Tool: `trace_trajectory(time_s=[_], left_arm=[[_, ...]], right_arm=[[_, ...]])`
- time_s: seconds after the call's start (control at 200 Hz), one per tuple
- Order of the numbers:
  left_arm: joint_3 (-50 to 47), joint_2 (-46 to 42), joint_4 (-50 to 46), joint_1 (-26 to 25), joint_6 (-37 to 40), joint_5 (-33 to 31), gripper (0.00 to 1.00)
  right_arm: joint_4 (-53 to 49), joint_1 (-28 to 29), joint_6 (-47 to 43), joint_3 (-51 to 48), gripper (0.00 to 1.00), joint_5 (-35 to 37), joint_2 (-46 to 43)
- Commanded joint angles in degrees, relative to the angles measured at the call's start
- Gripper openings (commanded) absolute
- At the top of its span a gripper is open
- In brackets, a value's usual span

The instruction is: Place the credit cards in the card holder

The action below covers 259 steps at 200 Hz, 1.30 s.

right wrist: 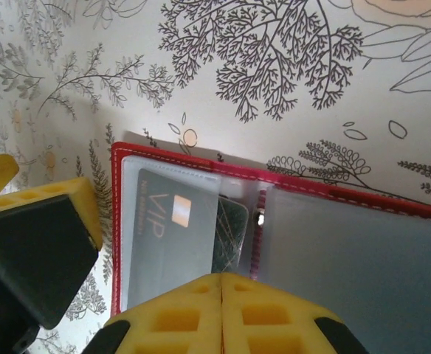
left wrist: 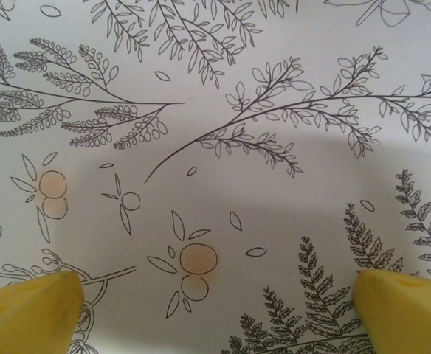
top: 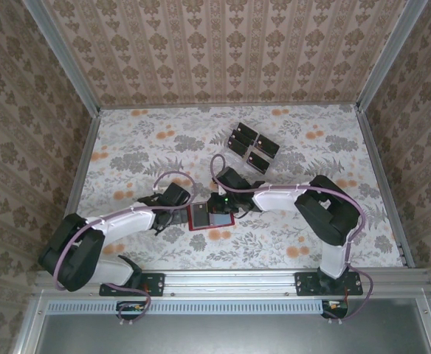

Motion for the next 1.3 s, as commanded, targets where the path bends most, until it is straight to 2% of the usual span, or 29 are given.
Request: trace_trajectory(time_s=[0.0,0.295,1.29], left_arm=[[0.8,1.3,0.6,0.5,0.8,0.0,1.0],[0.7,2.1,1.3,0.5,1.0,0.4,1.0],[0.3,3.1,2.2,0.4,1.1,1.2,1.0]], right_arm=[[-1.1,0.3,0.1,2.0,0.08,1.1,1.3],[-1.0,0.3,0.4,2.3,0.14,1.2,2.4],[0.2,2.1,1.7,7.2,0.12,-4.7,7.3]])
